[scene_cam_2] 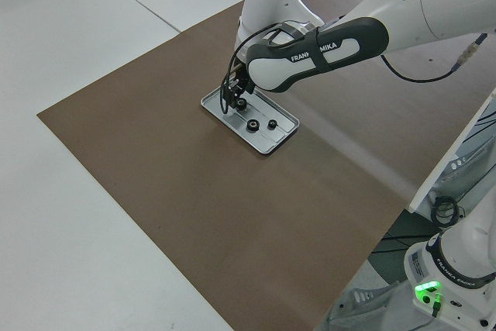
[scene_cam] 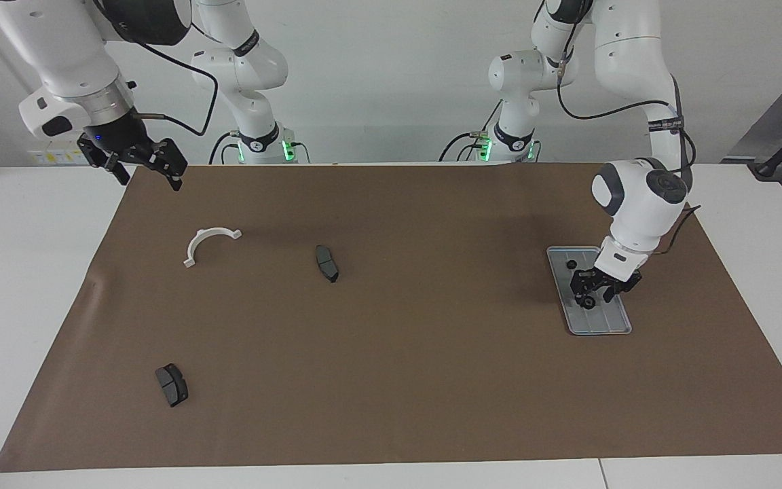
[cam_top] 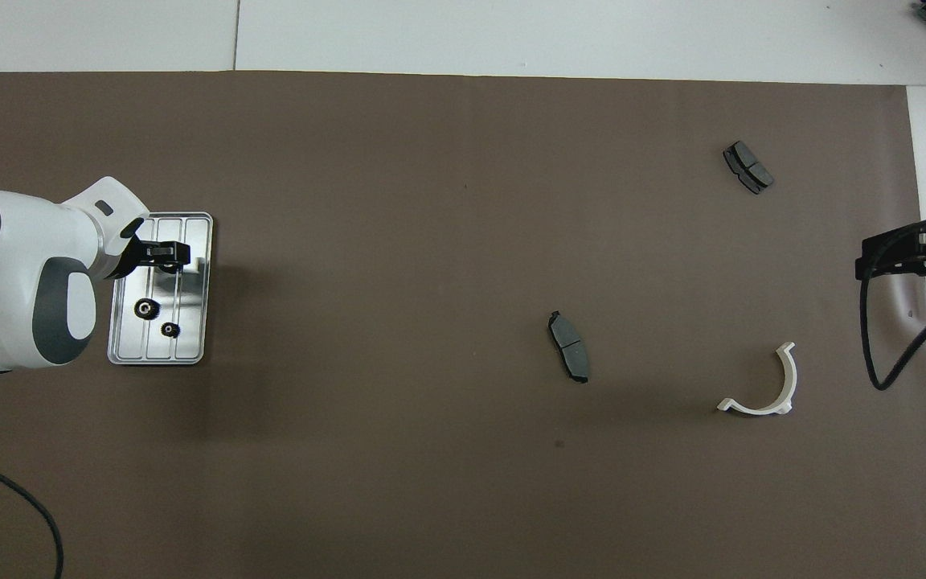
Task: Place bearing gear from tray to pile
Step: 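Grasp a black bearing in the tray with the left gripper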
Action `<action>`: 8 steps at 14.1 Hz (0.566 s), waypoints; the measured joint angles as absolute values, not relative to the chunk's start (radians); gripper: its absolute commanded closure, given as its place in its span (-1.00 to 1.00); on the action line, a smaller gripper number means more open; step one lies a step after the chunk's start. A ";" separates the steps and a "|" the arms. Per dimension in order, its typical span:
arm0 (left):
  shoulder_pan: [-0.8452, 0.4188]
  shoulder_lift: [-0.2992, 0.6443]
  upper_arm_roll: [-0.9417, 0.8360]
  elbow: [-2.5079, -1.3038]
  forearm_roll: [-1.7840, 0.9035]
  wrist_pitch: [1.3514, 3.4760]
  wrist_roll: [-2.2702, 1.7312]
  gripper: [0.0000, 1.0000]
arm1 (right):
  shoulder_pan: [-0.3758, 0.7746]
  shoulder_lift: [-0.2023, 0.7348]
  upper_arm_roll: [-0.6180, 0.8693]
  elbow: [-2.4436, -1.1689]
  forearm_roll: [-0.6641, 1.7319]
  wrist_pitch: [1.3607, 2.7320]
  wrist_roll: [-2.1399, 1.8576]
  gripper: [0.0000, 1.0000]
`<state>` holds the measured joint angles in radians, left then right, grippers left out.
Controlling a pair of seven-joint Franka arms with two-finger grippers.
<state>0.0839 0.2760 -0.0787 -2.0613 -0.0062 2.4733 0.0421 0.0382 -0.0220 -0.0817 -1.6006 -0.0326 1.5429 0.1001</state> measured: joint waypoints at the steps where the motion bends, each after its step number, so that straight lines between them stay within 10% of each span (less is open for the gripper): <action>1: 0.084 0.277 -0.079 -2.063 -0.006 2.473 0.042 -0.38 | 0.038 -0.022 -0.082 -1.601 -0.033 1.543 0.100 -1.00; 8: 0.083 0.280 -0.080 -2.094 -0.006 2.502 0.042 -0.06 | 0.038 -0.022 -0.082 -1.601 -0.033 1.543 0.100 -1.00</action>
